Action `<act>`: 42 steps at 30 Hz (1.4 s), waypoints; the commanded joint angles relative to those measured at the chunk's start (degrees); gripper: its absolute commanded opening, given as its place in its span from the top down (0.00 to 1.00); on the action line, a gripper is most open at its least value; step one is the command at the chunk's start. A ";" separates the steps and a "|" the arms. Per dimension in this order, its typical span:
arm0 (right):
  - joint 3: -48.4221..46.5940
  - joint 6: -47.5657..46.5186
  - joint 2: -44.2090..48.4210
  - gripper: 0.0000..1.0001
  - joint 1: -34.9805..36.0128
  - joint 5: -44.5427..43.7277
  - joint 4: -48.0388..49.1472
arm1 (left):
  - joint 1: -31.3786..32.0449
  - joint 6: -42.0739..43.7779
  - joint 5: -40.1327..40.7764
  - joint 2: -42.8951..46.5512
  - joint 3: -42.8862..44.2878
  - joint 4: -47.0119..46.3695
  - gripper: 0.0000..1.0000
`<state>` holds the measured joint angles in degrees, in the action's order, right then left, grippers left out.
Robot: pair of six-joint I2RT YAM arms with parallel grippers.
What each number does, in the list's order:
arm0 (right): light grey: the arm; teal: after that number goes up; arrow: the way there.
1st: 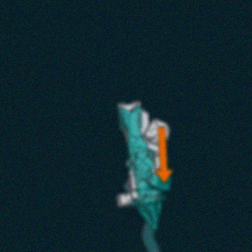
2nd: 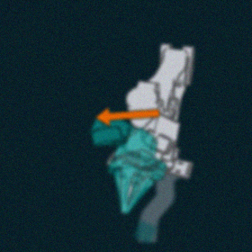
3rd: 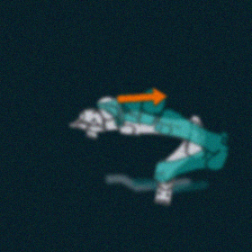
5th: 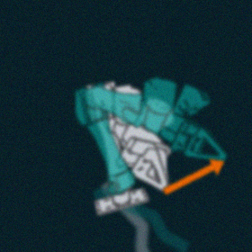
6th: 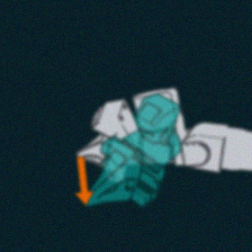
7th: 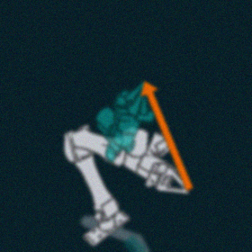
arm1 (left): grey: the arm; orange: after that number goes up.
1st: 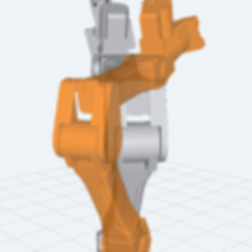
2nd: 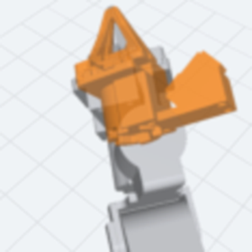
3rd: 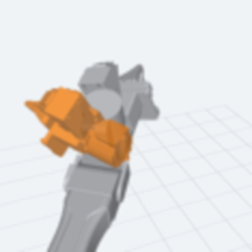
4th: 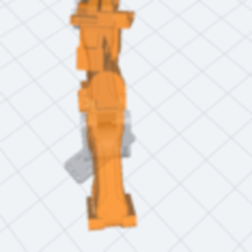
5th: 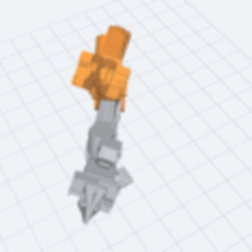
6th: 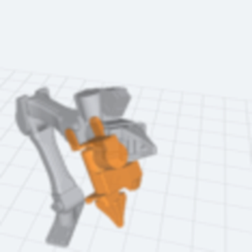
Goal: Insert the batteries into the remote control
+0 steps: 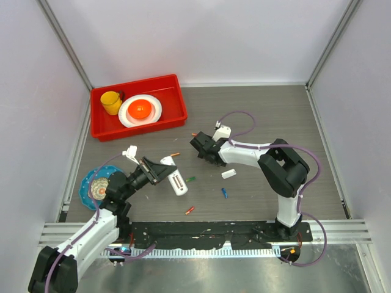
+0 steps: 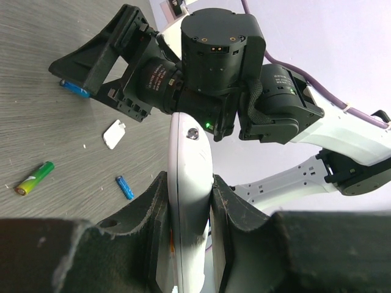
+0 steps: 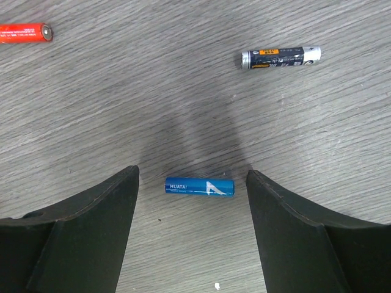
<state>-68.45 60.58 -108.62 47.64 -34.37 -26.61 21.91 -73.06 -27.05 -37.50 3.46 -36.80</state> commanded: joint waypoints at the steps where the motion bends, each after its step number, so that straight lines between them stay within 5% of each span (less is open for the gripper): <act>1: 0.77 0.68 0.69 0.24 0.26 -1.49 0.95 | 0.24 0.20 -1.16 0.14 -0.82 -6.79 1.00; 13: 2.09 -0.28 0.78 0.22 0.26 -1.14 1.83 | 0.85 -0.16 -0.20 1.81 -4.96 -19.45 0.99; 25: 1.82 -1.78 0.78 0.21 0.18 -1.31 2.18 | 1.29 0.37 0.94 2.43 -5.31 -19.11 1.00; 42: 2.97 -1.60 0.60 0.37 0.09 -1.14 2.18 | 1.38 0.55 1.82 3.22 -4.96 -14.44 1.00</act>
<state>-66.70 58.00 -108.27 47.79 -35.99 -24.53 23.03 -73.06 -26.09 -35.09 2.79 -50.17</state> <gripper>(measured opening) 0.657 0.304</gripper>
